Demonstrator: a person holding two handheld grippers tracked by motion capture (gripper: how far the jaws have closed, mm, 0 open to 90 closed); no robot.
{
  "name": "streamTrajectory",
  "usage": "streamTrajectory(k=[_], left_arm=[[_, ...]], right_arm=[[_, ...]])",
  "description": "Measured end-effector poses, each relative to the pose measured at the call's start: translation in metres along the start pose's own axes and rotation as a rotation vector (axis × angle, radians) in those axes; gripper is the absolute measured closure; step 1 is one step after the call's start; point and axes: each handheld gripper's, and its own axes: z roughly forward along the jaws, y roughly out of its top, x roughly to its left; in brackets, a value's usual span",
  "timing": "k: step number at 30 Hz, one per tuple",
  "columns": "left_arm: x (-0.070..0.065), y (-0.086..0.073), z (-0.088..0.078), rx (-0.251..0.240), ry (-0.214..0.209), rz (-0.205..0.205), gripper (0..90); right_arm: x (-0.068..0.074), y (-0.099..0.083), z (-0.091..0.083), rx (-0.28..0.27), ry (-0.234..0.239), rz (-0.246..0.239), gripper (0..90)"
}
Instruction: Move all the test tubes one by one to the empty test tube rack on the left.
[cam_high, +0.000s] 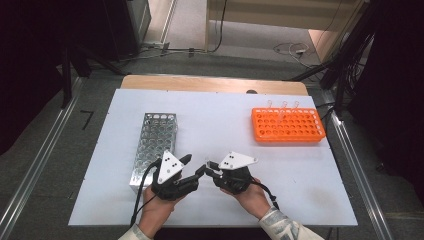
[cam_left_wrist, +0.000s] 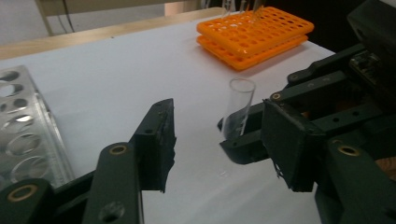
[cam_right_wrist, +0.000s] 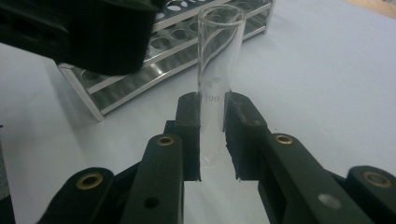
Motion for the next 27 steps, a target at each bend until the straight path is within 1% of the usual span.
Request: streamTrajectory(k=[2,3,5,6,7,10,13,21,25,26,27], left_arm=[[-0.0015,0.0001,0.0032,0.007,-0.023,0.001,47.7],[-0.0024,0.0002,0.005,0.009,-0.035,0.001,49.6],[-0.0037,0.0005,0.007,0.013,-0.049,0.001,55.2],[-0.0037,0.0006,0.0078,0.014,-0.054,0.004,55.2],[-0.0039,0.0007,0.0088,0.017,-0.063,0.002,57.2],[-0.0034,0.0007,0.0096,0.019,-0.07,0.003,65.1],[-0.0038,0.001,0.0093,0.008,-0.061,0.012,72.2],[-0.0046,0.0019,0.0079,-0.002,-0.042,0.025,75.2],[-0.0048,0.0035,0.0061,-0.006,-0.046,0.025,75.5],[-0.0048,0.0041,0.0053,-0.005,-0.047,0.026,75.5],[-0.0051,0.0046,0.0047,-0.007,-0.047,0.024,75.6]], right_arm=[[0.0015,0.0001,0.0004,-0.001,0.005,0.003,73.5],[0.0025,0.0002,0.0009,-0.001,0.008,-0.003,73.5],[0.0068,0.0002,0.0021,0.002,0.016,-0.012,73.5],[0.0068,0.0002,0.0021,0.002,0.016,-0.012,73.5],[0.0075,0.0003,0.0021,0.004,0.016,-0.013,73.5],[0.0082,0.0007,0.0017,0.0,0.022,-0.012,73.4],[0.0082,0.0008,0.0014,-0.002,0.025,-0.01,73.5],[0.0087,0.0014,0.0005,-0.009,0.032,-0.004,73.3],[0.0083,0.0017,-0.0005,-0.019,0.044,0.005,71.8],[0.0085,0.002,-0.0005,-0.021,0.05,0.009,65.4],[0.0084,0.0021,-0.0003,-0.021,0.053,0.012,62.4]])
